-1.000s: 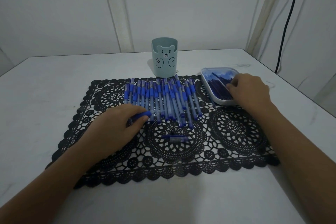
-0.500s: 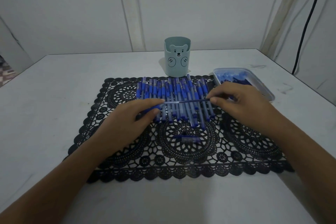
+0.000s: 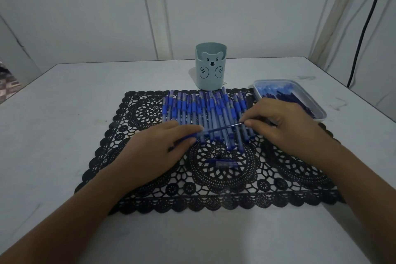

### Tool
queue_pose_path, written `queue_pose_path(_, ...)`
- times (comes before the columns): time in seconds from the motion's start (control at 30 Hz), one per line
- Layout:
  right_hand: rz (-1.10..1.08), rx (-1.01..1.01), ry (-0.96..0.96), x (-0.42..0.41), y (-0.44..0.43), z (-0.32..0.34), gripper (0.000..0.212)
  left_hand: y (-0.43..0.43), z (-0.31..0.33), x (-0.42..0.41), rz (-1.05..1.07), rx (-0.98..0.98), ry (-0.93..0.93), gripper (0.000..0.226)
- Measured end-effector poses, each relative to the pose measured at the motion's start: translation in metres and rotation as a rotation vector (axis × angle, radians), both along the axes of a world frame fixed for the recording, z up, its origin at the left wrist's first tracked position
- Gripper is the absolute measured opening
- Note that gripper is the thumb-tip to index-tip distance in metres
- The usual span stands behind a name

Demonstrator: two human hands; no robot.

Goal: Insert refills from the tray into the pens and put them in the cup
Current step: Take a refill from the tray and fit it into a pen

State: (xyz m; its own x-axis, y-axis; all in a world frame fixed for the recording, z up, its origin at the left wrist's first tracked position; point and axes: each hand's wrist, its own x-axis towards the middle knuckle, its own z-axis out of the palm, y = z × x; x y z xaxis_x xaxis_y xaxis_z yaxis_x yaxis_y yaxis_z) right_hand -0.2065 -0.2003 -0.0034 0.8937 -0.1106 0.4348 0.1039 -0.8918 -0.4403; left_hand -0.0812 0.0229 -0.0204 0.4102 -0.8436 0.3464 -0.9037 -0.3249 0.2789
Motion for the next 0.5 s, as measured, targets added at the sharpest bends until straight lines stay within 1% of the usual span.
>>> queue_pose_path(0.07,0.050,0.026,0.012,0.000,0.016,-0.003,0.017,-0.003,0.000,-0.007,-0.031,0.004,-0.005,0.048)
queue_pose_path(0.17,0.123,0.212,0.062,-0.002,0.043,-0.003,0.039,-0.007,-0.001,-0.012,-0.065,0.001,0.041,0.050)
queue_pose_path(0.23,0.100,0.305,0.070,-0.003,0.050,-0.005,0.051,-0.007,-0.001,-0.011,-0.063,-0.024,0.076,0.048)
queue_pose_path(0.3,0.027,0.378,0.019,-0.003,0.047,-0.007,0.054,-0.006,-0.001,-0.007,-0.032,-0.045,0.102,0.040)
queue_pose_path(0.33,-0.007,0.401,-0.005,-0.002,0.044,-0.009,0.051,-0.005,-0.001,-0.005,-0.013,-0.050,0.115,0.033)
queue_pose_path(0.37,-0.036,0.399,-0.020,-0.001,0.042,-0.011,0.045,-0.005,-0.001,-0.005,0.003,-0.051,0.124,0.027)
queue_pose_path(0.4,-0.062,0.357,-0.019,0.000,0.040,-0.012,0.036,-0.004,-0.001,-0.004,0.013,-0.052,0.128,0.024)
queue_pose_path(0.43,-0.077,0.279,0.007,0.002,0.037,-0.014,0.028,-0.004,0.000,-0.004,0.018,-0.051,0.131,0.023)
queue_pose_path(0.5,-0.048,0.098,0.108,0.003,0.034,-0.017,0.023,-0.005,0.001,-0.004,0.026,-0.040,0.141,0.021)
